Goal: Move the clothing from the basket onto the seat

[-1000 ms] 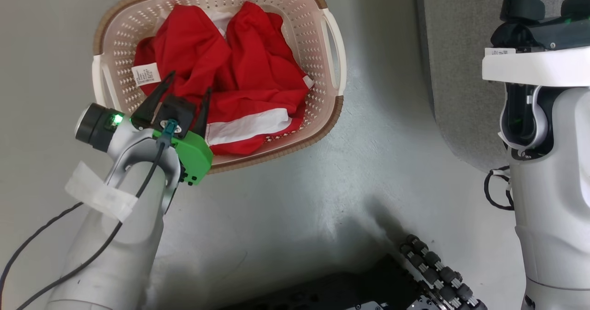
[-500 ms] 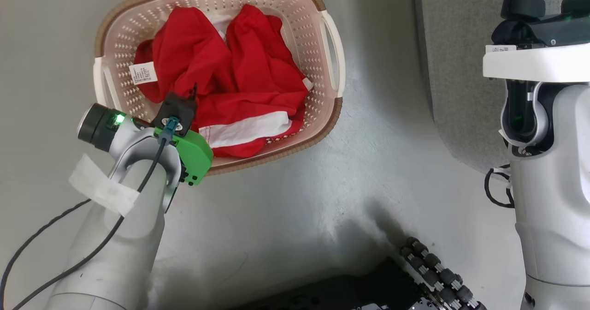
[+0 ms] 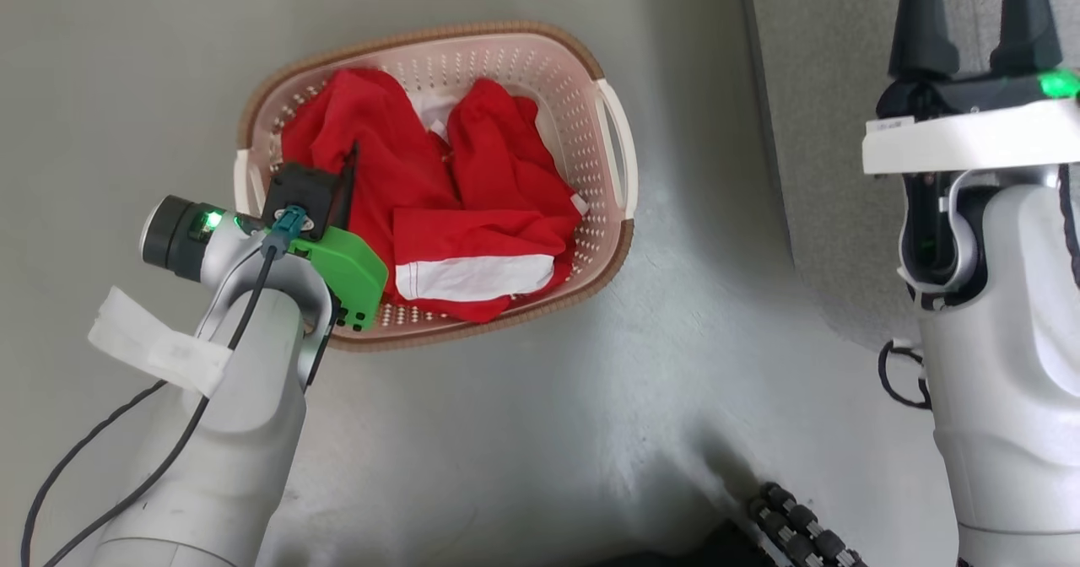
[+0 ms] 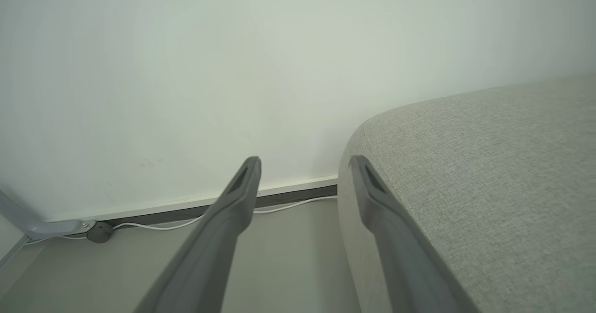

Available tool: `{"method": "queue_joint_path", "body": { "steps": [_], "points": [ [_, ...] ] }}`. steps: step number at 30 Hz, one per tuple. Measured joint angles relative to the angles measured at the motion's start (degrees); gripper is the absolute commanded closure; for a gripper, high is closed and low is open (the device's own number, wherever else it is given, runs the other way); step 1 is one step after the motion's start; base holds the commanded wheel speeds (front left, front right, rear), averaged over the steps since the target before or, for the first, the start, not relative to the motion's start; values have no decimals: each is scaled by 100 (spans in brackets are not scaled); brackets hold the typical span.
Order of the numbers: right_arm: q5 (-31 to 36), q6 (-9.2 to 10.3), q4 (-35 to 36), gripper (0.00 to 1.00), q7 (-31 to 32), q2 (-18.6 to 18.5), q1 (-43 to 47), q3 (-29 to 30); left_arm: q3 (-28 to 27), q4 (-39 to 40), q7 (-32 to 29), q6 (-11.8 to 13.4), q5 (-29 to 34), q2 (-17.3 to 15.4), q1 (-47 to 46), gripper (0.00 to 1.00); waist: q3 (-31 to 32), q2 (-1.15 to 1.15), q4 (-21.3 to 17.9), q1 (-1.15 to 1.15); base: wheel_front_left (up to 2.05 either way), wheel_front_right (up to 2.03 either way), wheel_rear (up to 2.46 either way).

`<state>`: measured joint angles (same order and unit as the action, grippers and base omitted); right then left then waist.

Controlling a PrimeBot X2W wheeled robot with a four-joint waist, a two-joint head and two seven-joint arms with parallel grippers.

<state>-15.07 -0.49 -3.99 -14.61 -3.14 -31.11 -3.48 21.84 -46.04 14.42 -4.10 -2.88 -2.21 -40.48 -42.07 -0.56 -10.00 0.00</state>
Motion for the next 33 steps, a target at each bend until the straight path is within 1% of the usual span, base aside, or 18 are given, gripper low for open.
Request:
{"method": "queue_joint_path", "body": {
  "steps": [3, 10, 12, 14, 18, 20, 27, 33],
  "points": [
    [1, -18, -135, 0, 1, 1, 124, 4, -3, 120, 0, -29, -69, 5, 30, 100, 218, 0, 46, 0, 0, 0, 0],
    [54, -101, -452, 0, 0, 3, 385, 2, 38, 761, 0, -99, -308, 21, 88, 100, 755, 0, 175, 0, 0, 0, 0],
    [57, -107, -533, 0, 1, 3, 464, -2, 93, 918, 1, -124, -419, 23, 162, 100, 913, 0, 217, 0, 0, 0, 0],
    [58, -152, -639, 0, 1, 4, 566, -13, 212, 1081, 0, -146, -509, 25, 295, 100, 1151, 0, 282, 0, 0, 0, 0],
    [60, -162, -792, 0, 1, 5, 716, -13, 339, 1276, 0, -179, -679, 26, 431, 100, 1473, 0, 367, 0, 0, 0, 0],
    [67, -197, -860, 0, 1, 7, 811, -13, 405, 1343, 0, -196, -701, 26, 477, 100, 1634, 0, 409, 0, 0, 0, 0],
    [59, -202, -1095, 0, 0, 7, 1178, -55, 604, 1389, 0, -219, -749, 26, 692, 100, 2206, 0, 553, -1, 0, 0, 0],
    [40, -211, -1315, 0, 1, 16, 1546, -181, 634, 1334, 0, -221, -783, 26, 931, 100, 2700, 0, 652, -1, 0, 0, 0]
  ]
}}
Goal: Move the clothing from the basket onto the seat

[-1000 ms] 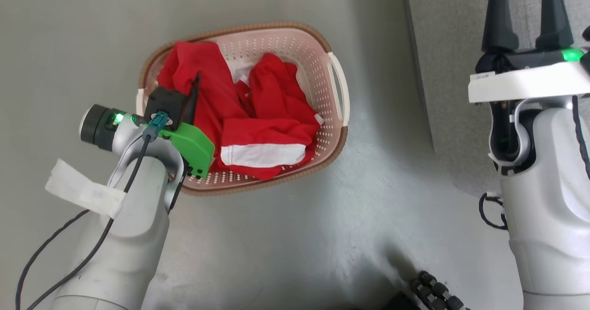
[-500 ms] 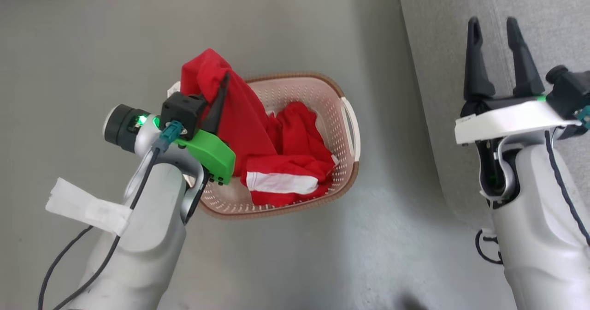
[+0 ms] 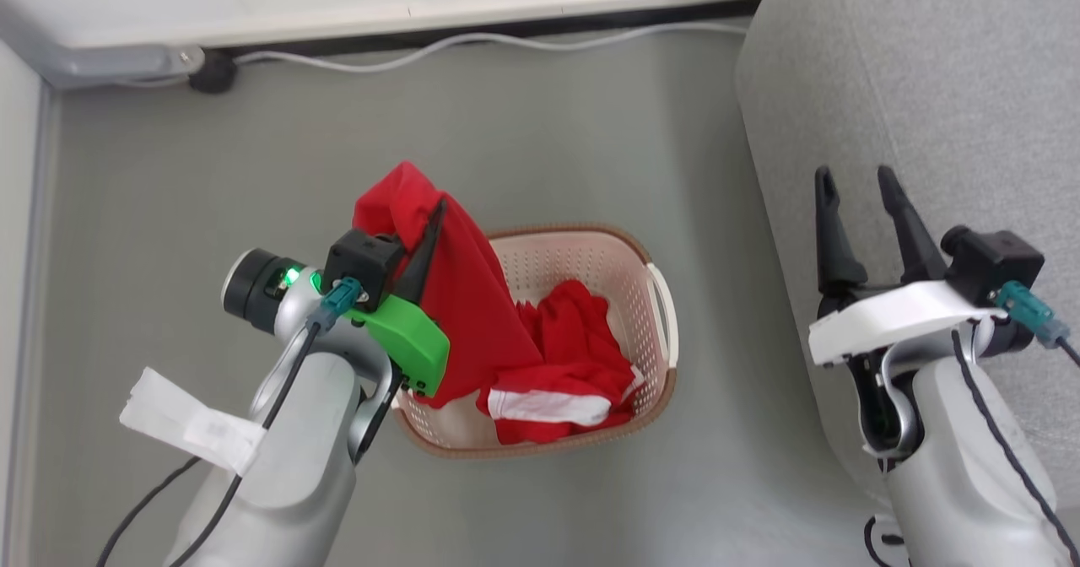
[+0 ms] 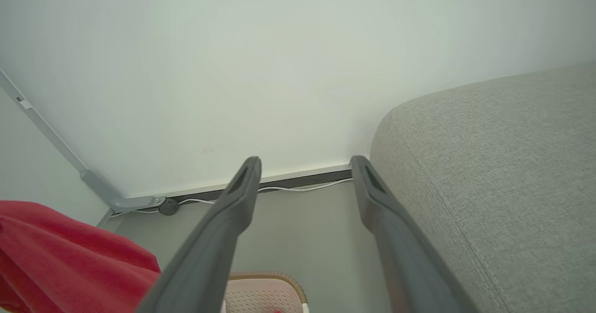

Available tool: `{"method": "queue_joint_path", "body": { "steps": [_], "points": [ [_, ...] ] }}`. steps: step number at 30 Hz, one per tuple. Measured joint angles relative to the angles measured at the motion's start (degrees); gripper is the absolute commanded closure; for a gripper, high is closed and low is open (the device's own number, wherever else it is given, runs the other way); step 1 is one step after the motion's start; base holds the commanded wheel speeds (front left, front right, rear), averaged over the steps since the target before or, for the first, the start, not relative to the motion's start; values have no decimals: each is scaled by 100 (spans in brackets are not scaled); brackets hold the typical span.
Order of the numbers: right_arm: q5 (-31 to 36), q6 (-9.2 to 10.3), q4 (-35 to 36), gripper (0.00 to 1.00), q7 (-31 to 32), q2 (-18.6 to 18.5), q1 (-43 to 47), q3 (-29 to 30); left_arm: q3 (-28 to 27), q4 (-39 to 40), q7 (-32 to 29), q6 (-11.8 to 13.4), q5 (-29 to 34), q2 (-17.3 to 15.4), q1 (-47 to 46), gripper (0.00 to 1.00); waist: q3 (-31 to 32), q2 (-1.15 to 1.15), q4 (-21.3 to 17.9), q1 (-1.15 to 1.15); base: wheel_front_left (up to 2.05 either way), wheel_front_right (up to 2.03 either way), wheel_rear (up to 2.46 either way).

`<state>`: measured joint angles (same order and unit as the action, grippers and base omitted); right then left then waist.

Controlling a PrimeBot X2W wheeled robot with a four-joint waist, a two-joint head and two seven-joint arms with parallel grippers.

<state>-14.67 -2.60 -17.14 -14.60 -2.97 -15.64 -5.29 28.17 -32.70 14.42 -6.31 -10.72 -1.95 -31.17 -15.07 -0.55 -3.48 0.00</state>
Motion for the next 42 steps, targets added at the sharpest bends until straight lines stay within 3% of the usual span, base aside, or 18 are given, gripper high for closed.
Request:
{"method": "queue_joint_path", "body": {
  "steps": [10, 19, 35, 42],
  "points": [
    [1, -54, -286, 0, 0, 15, 542, -121, 141, 47, 0, -32, -376, -1, 350, 100, 825, 0, 116, 0, 0, 0, 0],
    [8, -190, -400, 0, 0, 20, 721, -634, 327, 471, -136, -51, -543, -2, 364, 100, 1367, 0, 228, 0, 0, 0, 0],
    [148, -415, -896, 0, 1, 7, 534, -2142, 767, 1255, -564, -56, -690, -3, 158, 100, 1528, 0, 422, 0, 0, 0, 0],
    [227, -445, -1269, 0, 43, -22, 171, -2385, 973, 1569, -738, -56, -925, -3, 97, 100, 1514, 0, 521, 0, 0, 0, 0]
  ]
}}
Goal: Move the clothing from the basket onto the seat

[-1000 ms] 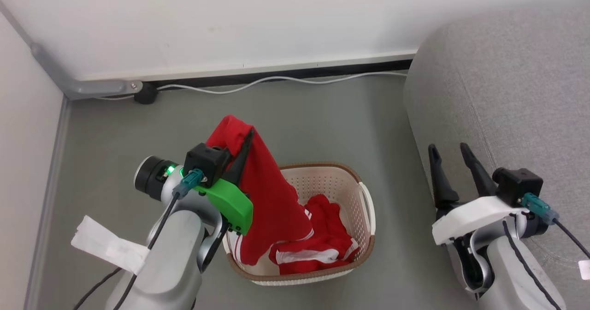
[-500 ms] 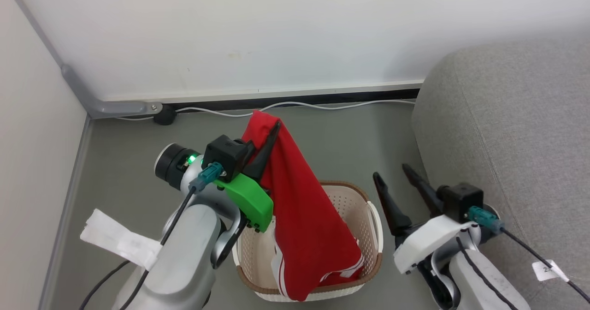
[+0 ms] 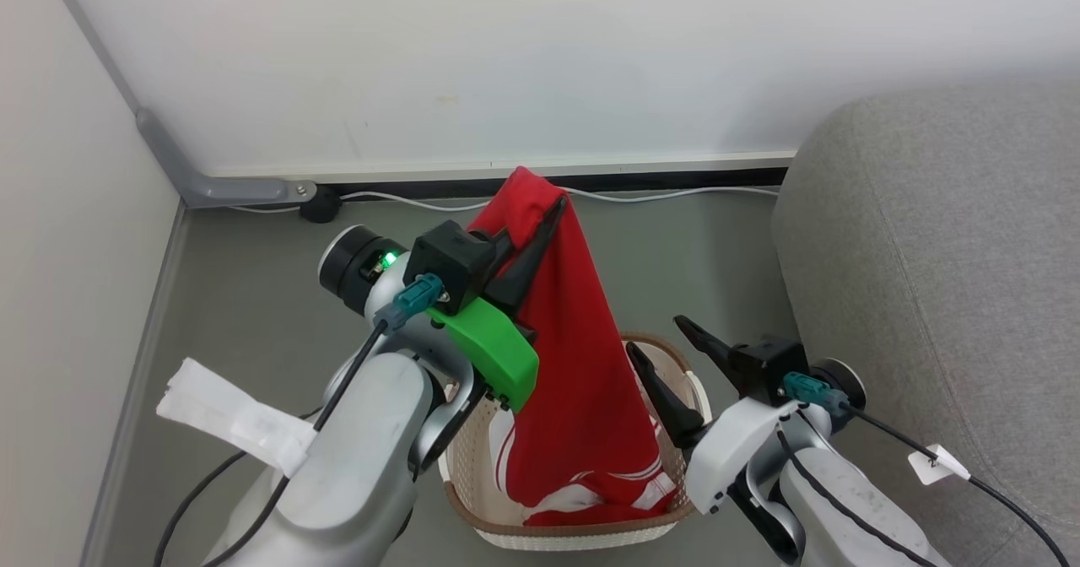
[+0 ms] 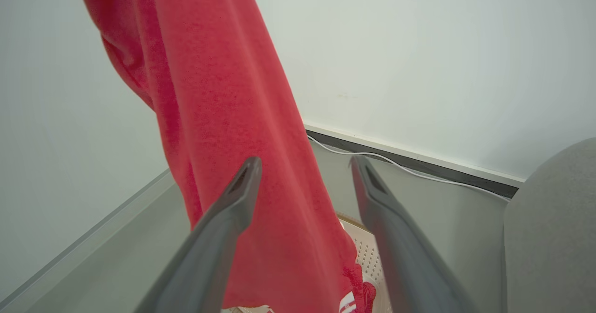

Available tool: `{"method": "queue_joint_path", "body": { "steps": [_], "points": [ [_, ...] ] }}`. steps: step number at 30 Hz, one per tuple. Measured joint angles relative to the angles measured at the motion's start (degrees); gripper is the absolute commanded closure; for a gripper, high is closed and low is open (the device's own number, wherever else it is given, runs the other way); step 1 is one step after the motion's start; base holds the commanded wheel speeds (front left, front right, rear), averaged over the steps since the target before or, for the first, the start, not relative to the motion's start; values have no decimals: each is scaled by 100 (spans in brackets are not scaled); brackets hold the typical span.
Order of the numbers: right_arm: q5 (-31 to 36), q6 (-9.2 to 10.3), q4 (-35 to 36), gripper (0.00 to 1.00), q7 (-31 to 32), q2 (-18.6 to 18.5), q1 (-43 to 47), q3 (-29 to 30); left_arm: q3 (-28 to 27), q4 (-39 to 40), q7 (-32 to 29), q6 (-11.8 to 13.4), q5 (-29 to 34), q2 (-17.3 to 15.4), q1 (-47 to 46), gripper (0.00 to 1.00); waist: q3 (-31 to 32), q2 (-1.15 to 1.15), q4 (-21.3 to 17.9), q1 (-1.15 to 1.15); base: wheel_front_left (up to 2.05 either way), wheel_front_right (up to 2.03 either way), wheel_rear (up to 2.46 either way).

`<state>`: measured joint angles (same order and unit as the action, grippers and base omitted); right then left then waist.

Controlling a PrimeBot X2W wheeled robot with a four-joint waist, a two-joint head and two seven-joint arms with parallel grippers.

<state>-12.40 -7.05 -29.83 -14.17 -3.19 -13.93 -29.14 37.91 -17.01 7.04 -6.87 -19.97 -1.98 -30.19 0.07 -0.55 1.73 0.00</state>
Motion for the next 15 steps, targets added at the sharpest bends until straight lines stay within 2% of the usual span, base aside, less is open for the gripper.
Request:
{"method": "queue_joint_path", "body": {
  "steps": [5, 10, 15],
  "points": [
    [85, -1, -298, 0, 60, -9, -221, -280, 82, 156, -102, 1, -44, -2, -71, 100, -24, 0, 96, 0, 0, 0, 0],
    [13, -4, -500, 0, 121, -12, -457, -967, 120, 272, -222, 34, -47, -9, -94, 100, -53, 0, 155, 0, 0, 0, 0],
    [-115, -9, -751, 0, 169, -14, -603, -1161, 221, 420, -289, 38, -94, -12, -97, 100, -76, 0, 195, 0, 0, 0, 0]
  ]
}}
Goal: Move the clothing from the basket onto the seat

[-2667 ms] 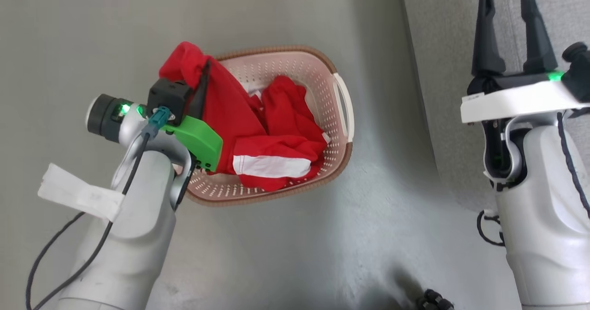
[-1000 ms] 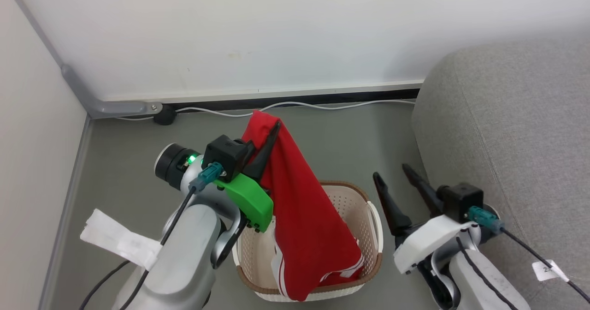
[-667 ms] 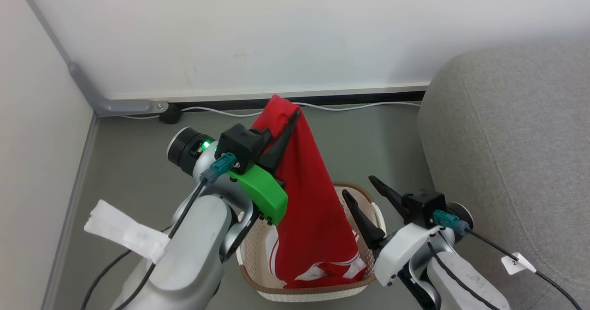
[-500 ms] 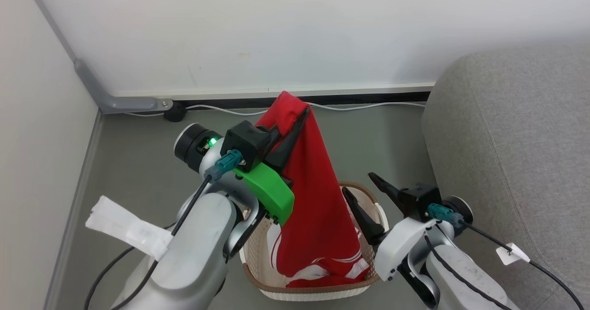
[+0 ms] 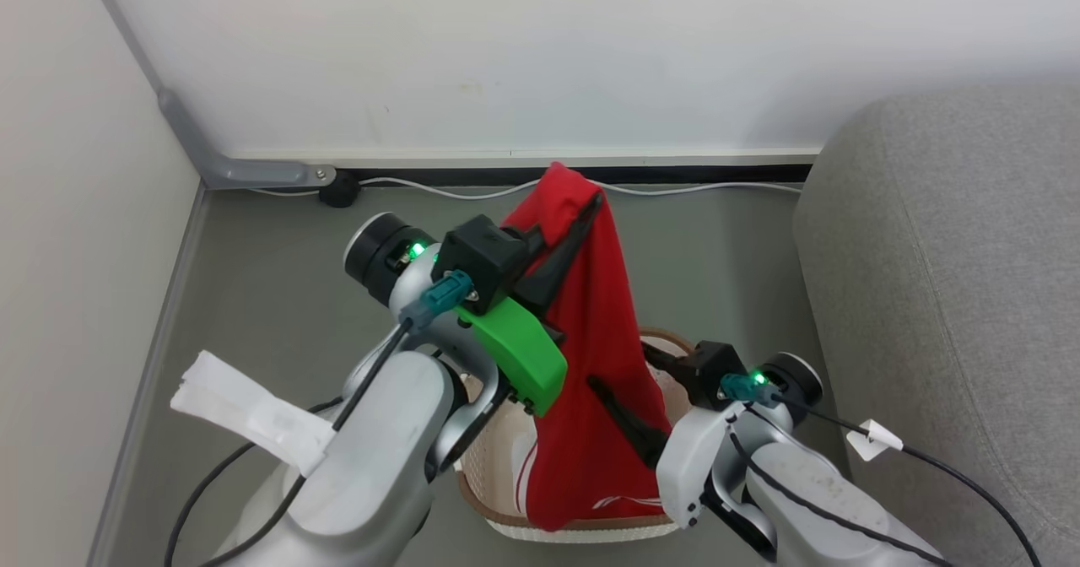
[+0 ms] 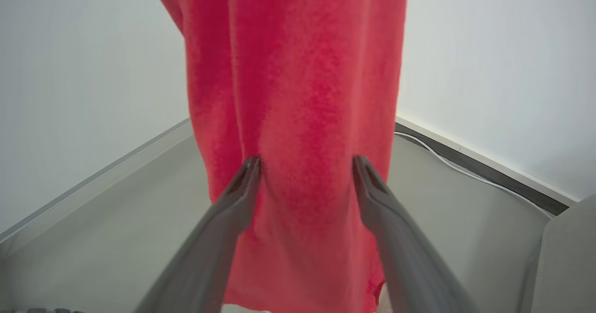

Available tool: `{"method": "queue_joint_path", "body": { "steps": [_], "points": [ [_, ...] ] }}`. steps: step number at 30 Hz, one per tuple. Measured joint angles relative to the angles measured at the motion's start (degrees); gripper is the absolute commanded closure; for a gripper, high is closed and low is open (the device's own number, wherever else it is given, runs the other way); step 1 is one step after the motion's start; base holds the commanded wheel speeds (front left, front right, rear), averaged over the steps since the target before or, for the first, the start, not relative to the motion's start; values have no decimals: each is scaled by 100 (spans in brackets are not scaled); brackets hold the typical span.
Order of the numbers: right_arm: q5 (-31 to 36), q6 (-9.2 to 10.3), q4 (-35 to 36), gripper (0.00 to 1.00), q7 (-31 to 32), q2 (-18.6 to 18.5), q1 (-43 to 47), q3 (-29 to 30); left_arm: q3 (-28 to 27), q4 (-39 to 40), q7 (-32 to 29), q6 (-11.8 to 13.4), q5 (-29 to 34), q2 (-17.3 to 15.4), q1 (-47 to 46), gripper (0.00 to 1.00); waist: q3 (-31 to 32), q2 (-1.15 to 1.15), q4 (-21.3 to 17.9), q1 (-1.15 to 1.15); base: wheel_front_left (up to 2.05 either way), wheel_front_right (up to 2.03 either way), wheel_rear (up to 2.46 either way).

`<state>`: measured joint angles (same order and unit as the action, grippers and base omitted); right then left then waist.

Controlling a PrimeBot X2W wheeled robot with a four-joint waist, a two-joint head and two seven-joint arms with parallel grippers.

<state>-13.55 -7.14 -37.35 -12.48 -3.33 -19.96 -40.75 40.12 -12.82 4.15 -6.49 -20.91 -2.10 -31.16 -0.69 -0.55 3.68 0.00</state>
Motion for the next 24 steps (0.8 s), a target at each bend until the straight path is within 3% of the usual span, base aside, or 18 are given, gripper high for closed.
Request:
{"method": "queue_joint_path", "body": {
  "steps": [7, 8, 9, 10, 11, 22, 23, 24],
  "points": [
    [-118, 0, -374, 0, 1, -40, -303, -200, 119, 281, -69, 54, -53, -5, -93, 100, -49, 0, 88, 0, 0, 0, 0],
    [-119, 0, -396, 19, 0, -34, -343, -245, 122, 303, -110, 57, -53, -5, -93, 100, -55, 0, 94, 0, 0, 0, 0],
    [-125, 0, -412, 51, -1, -33, -380, -279, 126, 319, -113, 86, -53, -5, -93, 100, -60, 0, 100, 0, 0, 0, 0],
    [-142, 0, -435, 69, -2, -32, -422, -318, 127, 334, -114, 101, -53, -5, -93, 100, -67, 0, 104, 0, 0, 0, 0],
    [-169, 0, -444, 100, -3, -32, -463, -353, 126, 345, -115, 111, -53, -5, -93, 100, -74, 0, 106, 0, 0, 0, 0],
    [-695, 0, -505, 100, -87, -29, -608, -426, -280, 316, -145, 458, -59, -204, 72, 100, -174, 0, -104, 0, 0, 0, 0],
    [-735, 0, -505, 100, -98, -32, -607, -398, -308, 302, -101, 497, -69, -212, 115, 90, -184, 0, -138, 0, 0, 0, 0],
    [-777, 0, -502, 100, -118, -42, -607, -364, -334, 286, -99, 500, -89, -226, 158, 69, -193, 0, -174, 0, 0, 0, 0]
  ]
}}
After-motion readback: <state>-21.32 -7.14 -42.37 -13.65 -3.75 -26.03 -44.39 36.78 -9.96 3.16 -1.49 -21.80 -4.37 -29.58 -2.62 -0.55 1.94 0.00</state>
